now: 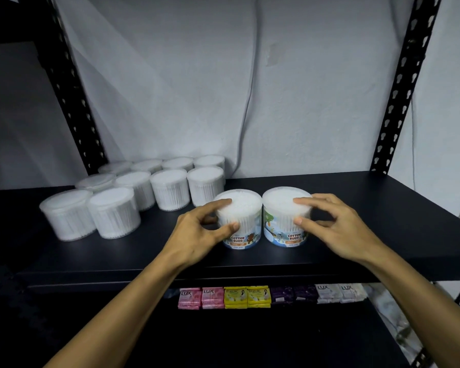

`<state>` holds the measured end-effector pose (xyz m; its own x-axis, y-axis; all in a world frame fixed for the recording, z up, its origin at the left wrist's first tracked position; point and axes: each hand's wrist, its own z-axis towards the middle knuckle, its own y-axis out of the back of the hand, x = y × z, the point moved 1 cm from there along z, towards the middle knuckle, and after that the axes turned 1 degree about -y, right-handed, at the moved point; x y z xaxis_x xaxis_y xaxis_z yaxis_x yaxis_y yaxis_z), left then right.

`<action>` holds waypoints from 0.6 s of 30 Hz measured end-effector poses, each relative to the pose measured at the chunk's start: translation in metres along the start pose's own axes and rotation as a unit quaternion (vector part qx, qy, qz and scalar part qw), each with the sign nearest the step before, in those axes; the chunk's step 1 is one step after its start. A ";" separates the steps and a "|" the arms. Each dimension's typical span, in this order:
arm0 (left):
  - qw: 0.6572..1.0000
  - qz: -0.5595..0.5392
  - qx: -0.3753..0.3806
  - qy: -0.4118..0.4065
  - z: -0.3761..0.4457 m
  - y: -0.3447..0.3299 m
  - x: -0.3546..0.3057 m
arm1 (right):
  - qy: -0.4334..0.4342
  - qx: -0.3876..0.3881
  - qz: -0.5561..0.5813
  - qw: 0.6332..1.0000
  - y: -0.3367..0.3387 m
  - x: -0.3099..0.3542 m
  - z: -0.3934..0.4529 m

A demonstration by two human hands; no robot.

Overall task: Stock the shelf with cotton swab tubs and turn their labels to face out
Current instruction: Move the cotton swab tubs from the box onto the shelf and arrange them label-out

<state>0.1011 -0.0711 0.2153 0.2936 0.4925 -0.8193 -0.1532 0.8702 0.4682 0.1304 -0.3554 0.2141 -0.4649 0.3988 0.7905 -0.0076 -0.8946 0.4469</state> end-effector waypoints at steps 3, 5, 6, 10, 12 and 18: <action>1.000 -0.005 0.014 -0.008 0.016 -0.016 -0.002 | -0.005 0.004 0.003 1.000 0.015 -0.010 0.008; 1.000 -0.007 0.022 -0.014 0.029 -0.029 -0.004 | -0.011 0.002 -0.013 1.000 0.028 -0.019 0.015; 0.999 -0.010 0.028 -0.016 0.036 -0.037 -0.005 | -0.014 0.000 -0.023 1.000 0.034 -0.024 0.018; 0.999 -0.022 0.038 -0.021 0.068 -0.071 -0.007 | -0.034 -0.020 -0.056 0.998 0.062 -0.045 0.034; 0.999 -0.015 0.045 -0.023 0.084 -0.088 -0.010 | -0.042 -0.028 -0.065 0.997 0.077 -0.055 0.041; 0.997 0.002 0.062 -0.038 0.129 -0.140 -0.026 | -0.063 -0.065 -0.051 0.995 0.118 -0.092 0.065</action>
<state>0.2371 -0.2074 0.2139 0.3653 0.4895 -0.7918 -0.0383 0.8578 0.5126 0.2300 -0.4849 0.2213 -0.3412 0.5028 0.7942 -0.1671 -0.8639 0.4751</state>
